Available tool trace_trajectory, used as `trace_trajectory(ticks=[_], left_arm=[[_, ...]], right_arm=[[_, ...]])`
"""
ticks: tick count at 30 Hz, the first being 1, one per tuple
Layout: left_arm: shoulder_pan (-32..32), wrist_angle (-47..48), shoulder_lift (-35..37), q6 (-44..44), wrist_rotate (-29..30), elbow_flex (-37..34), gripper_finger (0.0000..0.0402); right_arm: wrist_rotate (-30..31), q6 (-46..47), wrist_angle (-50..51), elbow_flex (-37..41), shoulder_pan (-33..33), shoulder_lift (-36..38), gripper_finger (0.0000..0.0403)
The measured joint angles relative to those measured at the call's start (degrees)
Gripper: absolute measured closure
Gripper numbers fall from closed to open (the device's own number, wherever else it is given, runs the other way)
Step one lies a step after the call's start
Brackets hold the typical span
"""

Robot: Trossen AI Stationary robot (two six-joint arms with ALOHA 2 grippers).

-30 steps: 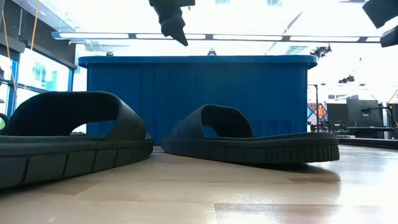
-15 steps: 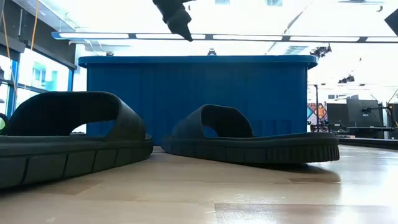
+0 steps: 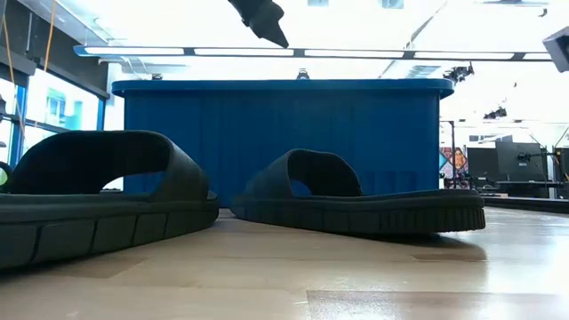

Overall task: Pick and place slides into bin
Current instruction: Put the pink slipper into the blue basket

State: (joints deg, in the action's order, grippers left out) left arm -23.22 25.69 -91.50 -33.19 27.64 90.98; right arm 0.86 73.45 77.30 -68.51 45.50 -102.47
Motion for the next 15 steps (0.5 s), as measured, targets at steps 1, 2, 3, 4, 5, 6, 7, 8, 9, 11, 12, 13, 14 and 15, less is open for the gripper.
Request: trace_trajectory(ticks=[1, 2, 3, 4, 5, 6, 7, 8, 9, 11, 12, 13, 14, 15], left_arm=[[0.0, 0.0, 0.0, 0.0, 0.0, 0.0, 0.0245], [0.0, 0.0, 0.0, 0.02, 0.0, 0.0, 0.0245], [0.0, 0.0, 0.0, 0.02, 0.0, 0.0, 0.0245], [0.0, 0.02, 0.0, 0.02, 0.0, 0.0, 0.0245], [0.0, 0.04, 0.0, 0.02, -0.01, 0.0, 0.0245], [0.0, 0.07, 0.0, 0.02, -0.13, 0.0, 0.0245], [0.0, 0.09, 0.0, 0.02, -0.22, 0.0, 0.0245], [0.0, 0.13, 0.0, 0.02, -0.22, 0.0, 0.0245], [0.0, 0.15, 0.0, 0.02, -0.26, 0.0, 0.0245], [0.0, 0.17, 0.0, 0.02, -0.67, 0.0, 0.0245], [0.0, 0.17, 0.0, 0.14, -1.07, 0.0, 0.0245], [0.0, 0.17, 0.0, 0.22, -1.48, 0.0, 0.0245], [0.0, 0.17, 0.01, 0.36, -1.91, 0.0, 0.0245], [0.0, 0.2, 0.01, 0.42, -2.4, 0.0, 0.0245]], right_arm=[[0.63, -0.15, 0.27, 0.0, 0.02, -0.64, 0.0263], [1.56, 0.0, 0.74, 0.0, 0.04, -1.35, 0.0263], [2.7, 0.14, 1.44, 0.0, 0.07, -2.17, 0.0263], [3.54, 0.14, 2.18, 0.0, 0.07, -3.02, 0.0263], [3.79, 0.07, 2.81, 0.0, 0.07, -3.96, 0.0263], [3.88, 0.1, 3.66, 0.0, 0.07, -4.99, 0.0263], [4.09, 0.2, 4.87, 0.0, -0.02, -6.04, 0.0263], [4.13, 0.45, 6.09, 0.0, -0.11, -7.1, 0.0263], [4.13, 1.26, 7.13, 0.0, -0.11, -8.18, 0.0263], [4.09, 2.69, 8.65, 0.0, -0.15, -9.98, 0.0263], [3.81, 3.21, 8.95, 0.0, -0.13, -10.71, 0.0265], [3.01, 3.64, 8.94, 0.0, -0.13, -11.38, 0.0269], [2.06, 3.63, 8.77, 0.0, -0.13, -11.91, 0.0277], [1.47, 3.37, 8.69, 0.0, -0.13, -12.24, 0.0289]])
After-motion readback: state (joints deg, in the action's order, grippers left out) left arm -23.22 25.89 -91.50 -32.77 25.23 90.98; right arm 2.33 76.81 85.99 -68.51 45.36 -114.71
